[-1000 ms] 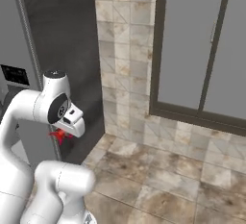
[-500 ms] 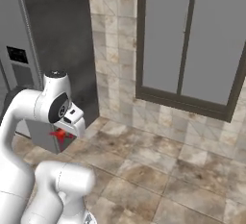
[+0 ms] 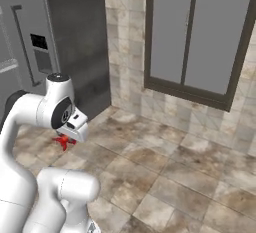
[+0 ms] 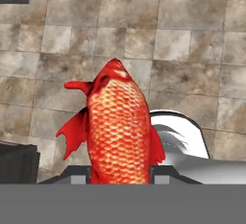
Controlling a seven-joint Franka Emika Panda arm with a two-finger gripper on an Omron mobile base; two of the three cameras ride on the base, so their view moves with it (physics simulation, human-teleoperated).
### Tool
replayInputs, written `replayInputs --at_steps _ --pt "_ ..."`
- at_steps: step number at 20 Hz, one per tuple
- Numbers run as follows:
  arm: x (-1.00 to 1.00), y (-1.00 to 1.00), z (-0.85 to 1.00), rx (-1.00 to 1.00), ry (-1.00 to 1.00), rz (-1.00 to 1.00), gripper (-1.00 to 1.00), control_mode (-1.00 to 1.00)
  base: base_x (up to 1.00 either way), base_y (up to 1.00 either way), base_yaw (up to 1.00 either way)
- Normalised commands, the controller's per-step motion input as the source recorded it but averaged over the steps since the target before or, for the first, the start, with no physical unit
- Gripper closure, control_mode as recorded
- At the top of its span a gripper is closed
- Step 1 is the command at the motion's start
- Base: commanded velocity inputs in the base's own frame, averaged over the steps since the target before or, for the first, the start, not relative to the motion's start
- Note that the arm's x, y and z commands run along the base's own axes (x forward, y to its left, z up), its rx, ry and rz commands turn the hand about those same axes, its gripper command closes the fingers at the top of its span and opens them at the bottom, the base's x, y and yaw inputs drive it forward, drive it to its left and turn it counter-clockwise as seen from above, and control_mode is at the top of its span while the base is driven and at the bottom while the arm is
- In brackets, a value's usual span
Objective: Take the cheese, fish, and bell pepper from the fridge and place them on the plate on the dining counter to create an appetizer plate.
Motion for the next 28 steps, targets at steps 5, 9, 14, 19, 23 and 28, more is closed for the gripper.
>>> replayInputs --at_steps 5,9,14,19,23,28 --pt "0.0 0.0 0.0 0.0 0.0 0.0 1.0 1.0 -1.0 -0.03 0.17" --pt "0.0 0.0 0.0 0.0 0.0 0.0 1.0 1.0 -1.0 0.31 0.05" --pt "0.0 0.0 0.0 0.0 0.0 0.0 1.0 1.0 -1.0 0.71 0.0" --pt "0.0 0.0 0.0 0.0 0.0 0.0 1.0 1.0 -1.0 0.97 -0.06" --pt "0.0 0.0 0.0 0.0 0.0 0.0 1.0 1.0 -0.99 1.0 -0.13" --pt "0.0 0.0 0.0 0.0 0.0 0.0 1.0 1.0 -0.75 1.0 -0.17"
